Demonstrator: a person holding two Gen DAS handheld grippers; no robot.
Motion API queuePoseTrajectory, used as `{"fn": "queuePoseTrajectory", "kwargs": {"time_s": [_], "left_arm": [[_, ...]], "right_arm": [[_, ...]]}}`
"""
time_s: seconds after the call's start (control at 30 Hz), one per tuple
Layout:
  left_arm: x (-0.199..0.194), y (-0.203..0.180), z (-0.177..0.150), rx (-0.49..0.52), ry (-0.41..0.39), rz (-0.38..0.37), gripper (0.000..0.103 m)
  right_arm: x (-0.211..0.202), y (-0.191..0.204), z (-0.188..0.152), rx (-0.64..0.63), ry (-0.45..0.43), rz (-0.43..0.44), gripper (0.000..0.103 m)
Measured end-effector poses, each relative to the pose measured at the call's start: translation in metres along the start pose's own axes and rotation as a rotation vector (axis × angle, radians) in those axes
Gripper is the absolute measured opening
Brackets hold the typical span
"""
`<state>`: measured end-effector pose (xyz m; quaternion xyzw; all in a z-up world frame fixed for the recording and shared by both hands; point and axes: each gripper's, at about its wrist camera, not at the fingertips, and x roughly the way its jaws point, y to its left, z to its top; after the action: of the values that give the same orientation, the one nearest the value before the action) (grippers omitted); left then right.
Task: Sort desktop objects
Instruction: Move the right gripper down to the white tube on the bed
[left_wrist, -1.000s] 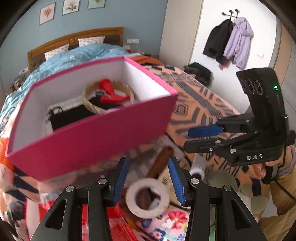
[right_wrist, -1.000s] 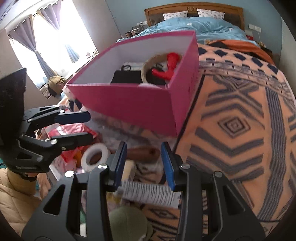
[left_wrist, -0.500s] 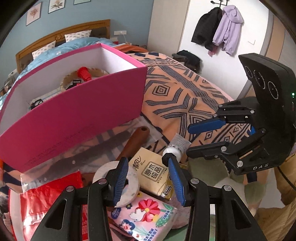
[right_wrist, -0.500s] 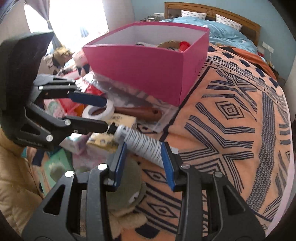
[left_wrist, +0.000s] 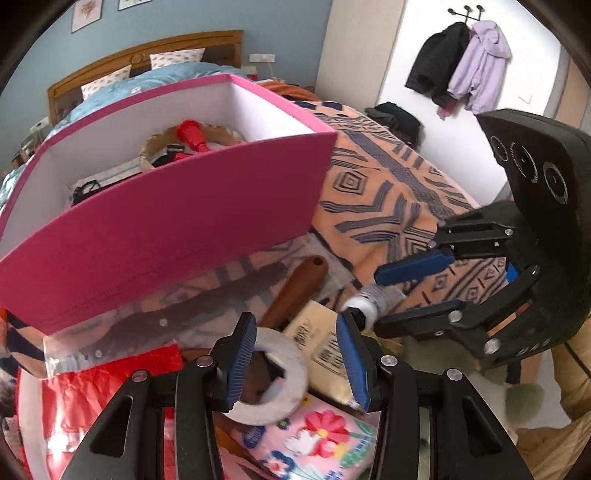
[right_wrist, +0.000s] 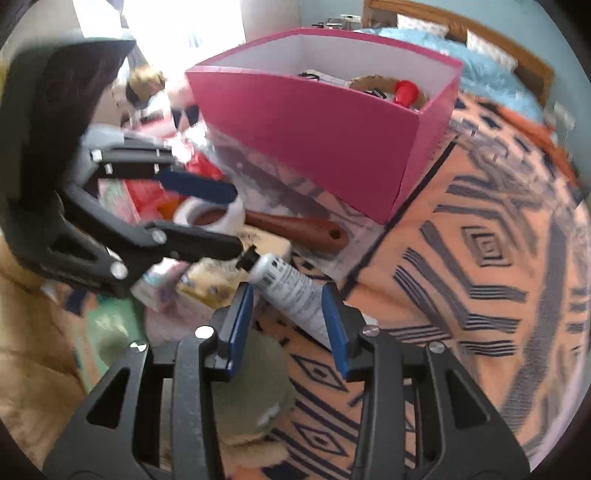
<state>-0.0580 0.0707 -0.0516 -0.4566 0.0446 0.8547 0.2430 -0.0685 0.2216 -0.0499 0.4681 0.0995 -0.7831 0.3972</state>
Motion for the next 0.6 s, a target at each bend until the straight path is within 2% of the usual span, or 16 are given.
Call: {"fn": "queuePoseTrajectory", "kwargs": {"time_s": [0.07, 0.17, 0.33, 0.5, 0.6], "left_arm": [[0.003, 0.005, 0.002, -0.01, 0.012, 0.004, 0.046], [0.009, 0.013, 0.002, -0.012, 0.04, 0.005, 0.046], [0.017, 0.023, 0.004, -0.023, 0.081, 0.008, 0.048], [0.019, 0.025, 0.003, -0.024, 0.114, -0.071, 0.055], [0.019, 0.02, 0.001, 0.0, 0.128, -0.085, 0.056]], "right_arm": [[0.002, -0.019, 0.003, 0.118, -0.028, 0.08, 0.041], [0.007, -0.041, 0.004, 0.243, -0.049, 0.148, 0.041], [0.02, -0.065, 0.005, 0.401, -0.042, 0.203, 0.041], [0.029, -0.077, 0.006, 0.484, -0.043, 0.254, 0.043], [0.036, -0.076, 0.006, 0.505, -0.045, 0.287, 0.046]]}}
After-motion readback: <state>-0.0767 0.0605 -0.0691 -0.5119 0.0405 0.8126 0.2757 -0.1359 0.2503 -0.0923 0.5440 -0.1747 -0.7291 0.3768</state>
